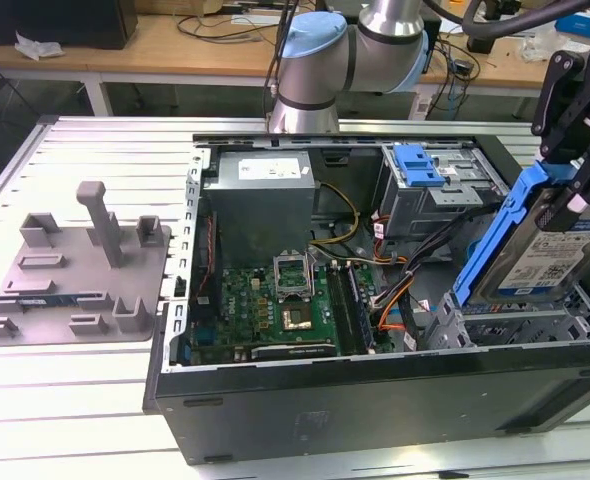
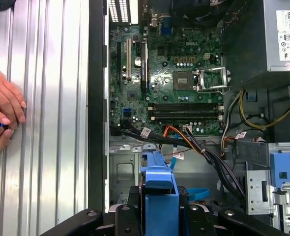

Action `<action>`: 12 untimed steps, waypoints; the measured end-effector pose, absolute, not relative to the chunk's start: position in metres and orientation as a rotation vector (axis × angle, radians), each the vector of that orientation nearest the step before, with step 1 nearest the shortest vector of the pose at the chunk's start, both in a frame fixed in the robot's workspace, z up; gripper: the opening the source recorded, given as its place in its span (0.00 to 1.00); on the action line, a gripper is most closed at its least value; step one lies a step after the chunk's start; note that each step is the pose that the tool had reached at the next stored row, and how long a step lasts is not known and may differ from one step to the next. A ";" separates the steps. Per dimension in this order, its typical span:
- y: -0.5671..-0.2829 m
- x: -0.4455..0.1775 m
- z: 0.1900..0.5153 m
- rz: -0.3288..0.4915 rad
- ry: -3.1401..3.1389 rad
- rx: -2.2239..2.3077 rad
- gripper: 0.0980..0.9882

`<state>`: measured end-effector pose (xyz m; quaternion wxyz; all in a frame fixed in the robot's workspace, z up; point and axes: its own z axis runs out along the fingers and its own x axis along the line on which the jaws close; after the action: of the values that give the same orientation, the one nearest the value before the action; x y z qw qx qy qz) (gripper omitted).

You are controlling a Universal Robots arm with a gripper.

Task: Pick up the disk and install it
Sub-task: 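Insert the disk into the insertion slot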

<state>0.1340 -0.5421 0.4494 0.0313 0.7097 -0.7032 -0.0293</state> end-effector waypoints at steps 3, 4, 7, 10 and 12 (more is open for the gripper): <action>-0.542 0.135 0.447 -0.088 -2.162 2.188 0.30; -0.542 0.135 0.446 -0.088 -2.160 2.189 0.30; -0.542 0.135 0.441 -0.088 -2.155 2.194 0.30; -0.542 0.135 0.437 -0.088 -2.152 2.196 0.30; -0.542 0.135 0.434 -0.088 -2.149 2.199 0.30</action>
<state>0.1347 -0.5421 0.4335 0.0329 0.7144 -0.6984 -0.0285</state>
